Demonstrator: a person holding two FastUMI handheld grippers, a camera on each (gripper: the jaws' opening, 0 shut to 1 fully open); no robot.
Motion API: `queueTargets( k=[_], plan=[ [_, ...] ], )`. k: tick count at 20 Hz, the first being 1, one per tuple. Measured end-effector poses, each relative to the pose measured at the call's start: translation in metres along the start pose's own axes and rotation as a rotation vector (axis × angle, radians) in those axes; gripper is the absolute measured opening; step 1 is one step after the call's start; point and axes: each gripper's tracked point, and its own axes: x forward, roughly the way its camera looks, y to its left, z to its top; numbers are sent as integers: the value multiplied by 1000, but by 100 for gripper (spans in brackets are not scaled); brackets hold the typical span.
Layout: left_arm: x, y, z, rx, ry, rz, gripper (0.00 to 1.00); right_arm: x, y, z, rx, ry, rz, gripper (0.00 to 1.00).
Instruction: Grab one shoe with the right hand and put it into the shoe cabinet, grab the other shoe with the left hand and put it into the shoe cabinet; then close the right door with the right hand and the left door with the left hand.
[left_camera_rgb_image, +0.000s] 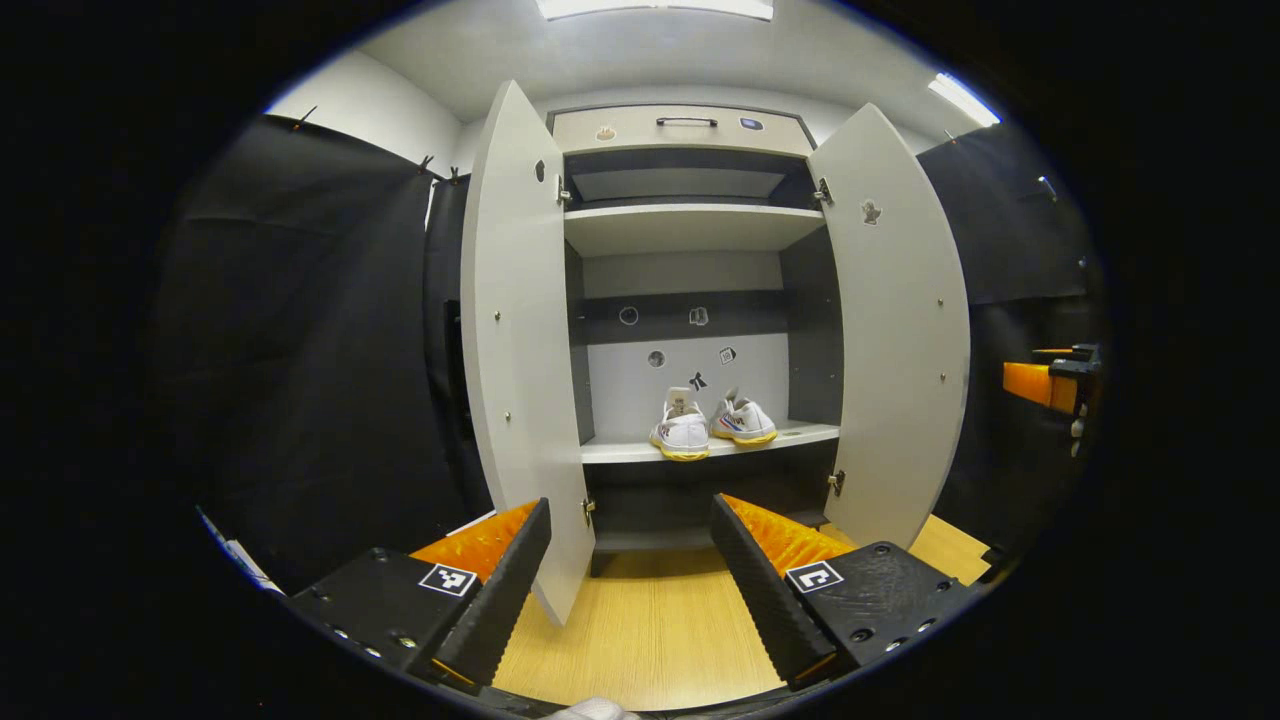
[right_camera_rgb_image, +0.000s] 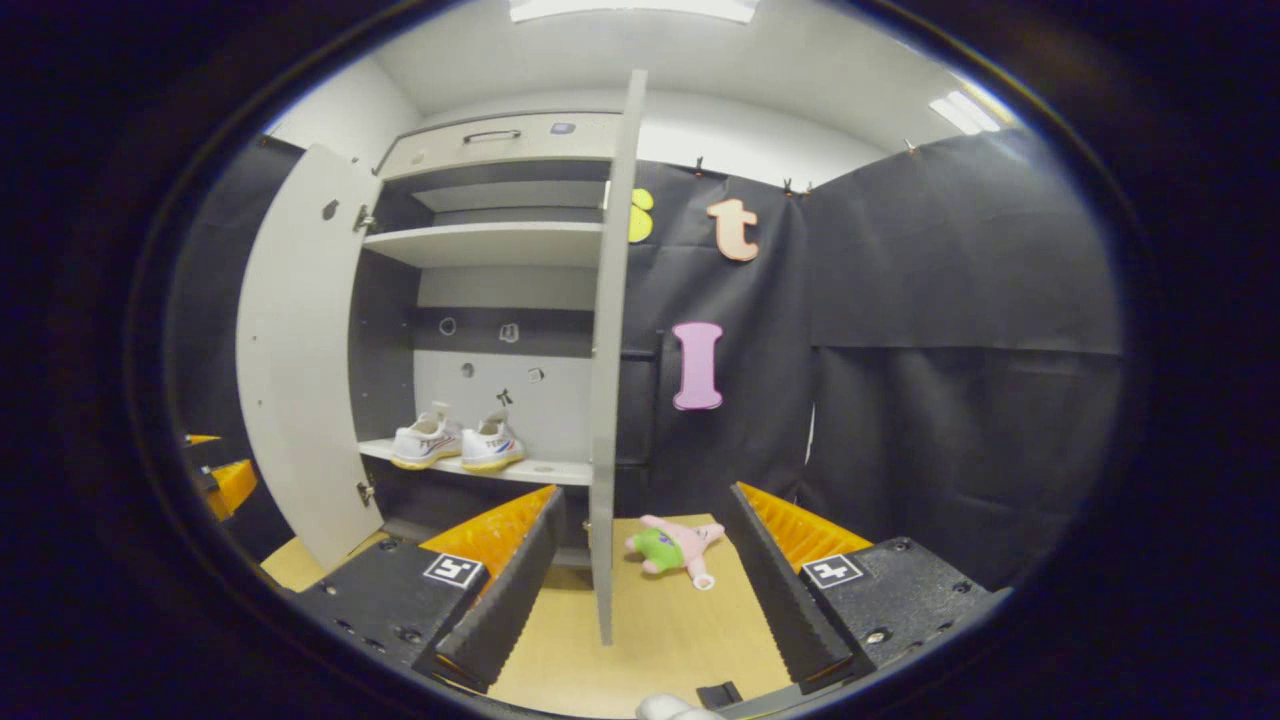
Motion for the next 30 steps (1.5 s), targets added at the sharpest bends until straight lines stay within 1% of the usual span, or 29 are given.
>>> queueTargets(
  k=[1,4,6,9,12,15,16,17,18,19,20,21,23,27,29,30],
  plan=[
    [1,-3,0,-3,4,4,96,12,-11,4,7,-4,-12,100],
    [4,-13,0,-8,11,27,96,47,-37,14,2,-8,-26,100],
    [5,-17,-2,-5,20,49,96,72,-46,21,8,-13,-26,100],
    [6,-24,-1,-31,24,83,96,106,-58,23,35,4,-17,100],
    [6,-28,-3,-52,26,102,96,122,-56,26,40,7,31,100],
    [6,-26,-4,-59,28,116,96,125,-47,30,17,-6,72,100],
    [6,-25,-4,-62,28,122,96,126,-39,32,13,1,95,96],
    [5,-23,-5,-66,30,128,96,125,-36,32,17,4,97,90],
    [4,-21,-6,-68,33,130,96,122,-31,32,8,10,110,93],
    [3,-18,-8,-68,36,134,96,121,-22,32,3,5,126,93],
    [2,-15,-9,-68,41,141,96,118,-11,33,-4,7,150,85],
    [2,-13,-9,-72,45,140,96,116,3,32,-7,6,178,93],
    [0,-7,-10,-80,48,143,96,112,30,31,-13,13,210,93],
    [-12,12,-9,-71,50,168,96,113,75,34,-45,-13,224,93],
    [-20,24,-12,-66,56,186,96,115,97,34,-37,-16,256,93],
    [-24,29,-12,-63,59,193,96,115,111,35,-22,-14,287,86]
  ],
)
